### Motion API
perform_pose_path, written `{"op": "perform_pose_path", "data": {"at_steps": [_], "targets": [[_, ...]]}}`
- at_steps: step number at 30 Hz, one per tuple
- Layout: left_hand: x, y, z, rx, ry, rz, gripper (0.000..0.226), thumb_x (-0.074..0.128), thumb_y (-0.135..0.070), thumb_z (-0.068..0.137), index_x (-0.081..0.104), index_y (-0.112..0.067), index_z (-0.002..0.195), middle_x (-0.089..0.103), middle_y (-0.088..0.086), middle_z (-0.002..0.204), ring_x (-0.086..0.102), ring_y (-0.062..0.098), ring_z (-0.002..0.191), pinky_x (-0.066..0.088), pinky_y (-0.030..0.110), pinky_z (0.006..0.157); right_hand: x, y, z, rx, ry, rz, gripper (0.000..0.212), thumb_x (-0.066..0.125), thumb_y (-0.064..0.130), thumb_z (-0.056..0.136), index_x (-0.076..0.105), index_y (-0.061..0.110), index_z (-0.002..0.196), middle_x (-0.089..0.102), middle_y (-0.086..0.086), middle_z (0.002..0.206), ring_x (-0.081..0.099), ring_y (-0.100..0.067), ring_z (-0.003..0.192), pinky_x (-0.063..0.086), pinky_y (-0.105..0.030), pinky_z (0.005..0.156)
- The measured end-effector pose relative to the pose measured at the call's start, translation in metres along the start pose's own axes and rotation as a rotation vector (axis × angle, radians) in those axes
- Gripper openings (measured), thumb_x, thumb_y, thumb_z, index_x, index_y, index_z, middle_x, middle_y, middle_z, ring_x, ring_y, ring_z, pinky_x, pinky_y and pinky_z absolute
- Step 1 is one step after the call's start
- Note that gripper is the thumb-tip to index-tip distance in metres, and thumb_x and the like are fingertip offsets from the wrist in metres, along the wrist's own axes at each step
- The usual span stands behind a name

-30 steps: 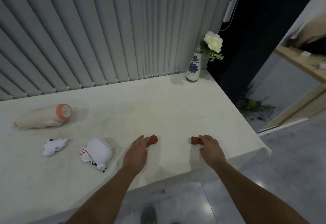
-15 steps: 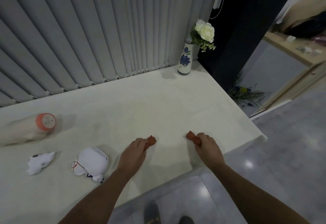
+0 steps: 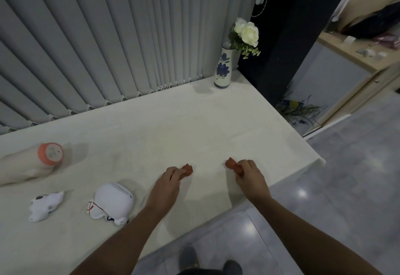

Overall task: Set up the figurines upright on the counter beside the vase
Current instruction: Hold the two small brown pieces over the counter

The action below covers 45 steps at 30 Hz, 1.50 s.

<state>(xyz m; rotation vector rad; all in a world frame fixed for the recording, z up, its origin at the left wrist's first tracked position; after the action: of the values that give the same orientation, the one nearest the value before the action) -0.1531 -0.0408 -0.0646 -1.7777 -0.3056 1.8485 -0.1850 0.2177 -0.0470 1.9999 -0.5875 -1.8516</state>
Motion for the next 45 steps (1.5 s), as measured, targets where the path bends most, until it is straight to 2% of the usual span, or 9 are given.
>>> {"op": "perform_pose_path", "data": {"at_steps": [5,9,14,21,26,30,34,38,45], "targets": [[-0.008,-0.009,0.004,0.001,0.014,0.012,0.045,0.061,-0.004,0.082,0.050,-0.018,0.123,0.060,0.009,0.107,0.064,0.027,0.085,0.055,0.040,0.071,0.004,0.021,-0.014,-0.030,0.002,0.069,0.027,0.060,0.011,0.082,0.058,0.018,0.108,0.057,0.001,0.102,0.058,-0.020,0.083,0.037,-0.018,0.063],[-0.015,-0.011,0.012,-0.004,0.007,0.082,0.042,0.059,-0.019,0.080,0.053,-0.019,0.122,0.065,0.006,0.103,0.065,0.028,0.085,0.053,0.040,0.072,0.007,0.034,-0.020,-0.047,0.000,0.102,0.025,0.061,0.016,0.084,0.057,0.017,0.108,0.054,0.003,0.099,0.051,-0.013,0.078,0.031,-0.007,0.060],[-0.028,-0.018,0.025,-0.086,-0.029,-0.021,0.035,0.061,-0.021,0.080,0.054,-0.016,0.114,0.067,0.005,0.100,0.062,0.028,0.088,0.048,0.037,0.076,0.002,0.039,-0.013,-0.047,-0.017,0.123,0.031,0.060,0.014,0.085,0.058,0.012,0.115,0.058,-0.003,0.116,0.058,-0.018,0.092,0.038,-0.020,0.075],[-0.034,-0.044,0.054,-0.043,0.015,-0.050,0.035,0.062,-0.026,0.083,0.049,-0.016,0.113,0.064,0.008,0.094,0.058,0.025,0.081,0.044,0.032,0.066,-0.013,0.043,0.009,-0.038,-0.018,0.105,0.035,0.057,0.012,0.087,0.058,0.011,0.123,0.059,-0.006,0.123,0.060,-0.022,0.103,0.039,-0.020,0.083],[-0.036,-0.066,0.081,0.031,0.016,-0.031,0.035,0.059,-0.018,0.084,0.051,-0.015,0.118,0.065,0.006,0.107,0.057,0.024,0.097,0.047,0.032,0.080,-0.021,0.044,0.029,-0.036,-0.026,0.073,0.036,0.056,0.004,0.086,0.059,0.010,0.122,0.057,-0.009,0.125,0.058,-0.024,0.109,0.037,-0.020,0.085],[-0.028,-0.077,0.103,0.065,0.052,-0.082,0.037,0.056,-0.012,0.085,0.051,-0.017,0.121,0.060,-0.001,0.117,0.052,0.018,0.109,0.045,0.029,0.088,-0.029,0.045,0.044,-0.048,-0.016,0.068,0.039,0.055,0.001,0.087,0.056,0.008,0.125,0.060,-0.008,0.122,0.059,-0.025,0.109,0.040,-0.023,0.087],[-0.017,-0.084,0.121,0.071,0.099,-0.083,0.039,0.055,-0.012,0.086,0.050,-0.015,0.125,0.061,-0.001,0.118,0.053,0.018,0.110,0.045,0.031,0.093,-0.029,0.041,0.059,-0.041,0.053,0.118,0.042,0.057,0.005,0.084,0.047,0.012,0.124,0.072,0.004,0.104,0.060,-0.016,0.100,0.043,-0.023,0.080],[-0.006,-0.090,0.136,0.071,0.125,-0.085,0.033,0.055,-0.012,0.084,0.047,-0.018,0.116,0.068,-0.009,0.105,0.056,0.015,0.099,0.049,0.032,0.082,-0.032,0.035,0.072,-0.040,0.074,0.062,0.025,0.056,0.011,0.083,0.050,0.011,0.107,0.074,0.004,0.095,0.061,-0.017,0.090,0.048,-0.028,0.075],[0.001,-0.099,0.152,0.061,0.098,-0.016,0.027,0.052,-0.014,0.083,0.053,-0.017,0.110,0.067,-0.005,0.100,0.054,0.020,0.095,0.048,0.035,0.077,-0.035,0.032,0.091,-0.097,0.061,-0.037,0.027,0.054,0.011,0.086,0.059,0.007,0.112,0.070,-0.007,0.096,0.061,-0.024,0.088,0.050,-0.034,0.079]]}}
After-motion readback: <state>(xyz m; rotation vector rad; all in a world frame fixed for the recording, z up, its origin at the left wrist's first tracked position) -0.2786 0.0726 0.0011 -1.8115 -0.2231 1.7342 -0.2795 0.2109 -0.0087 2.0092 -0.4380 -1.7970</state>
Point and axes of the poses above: each hand's wrist, its own z-axis towards the middle knuckle, its own x-axis out of the palm, y = z × x, the point moved 9 cm from there along z, towards the middle knuckle
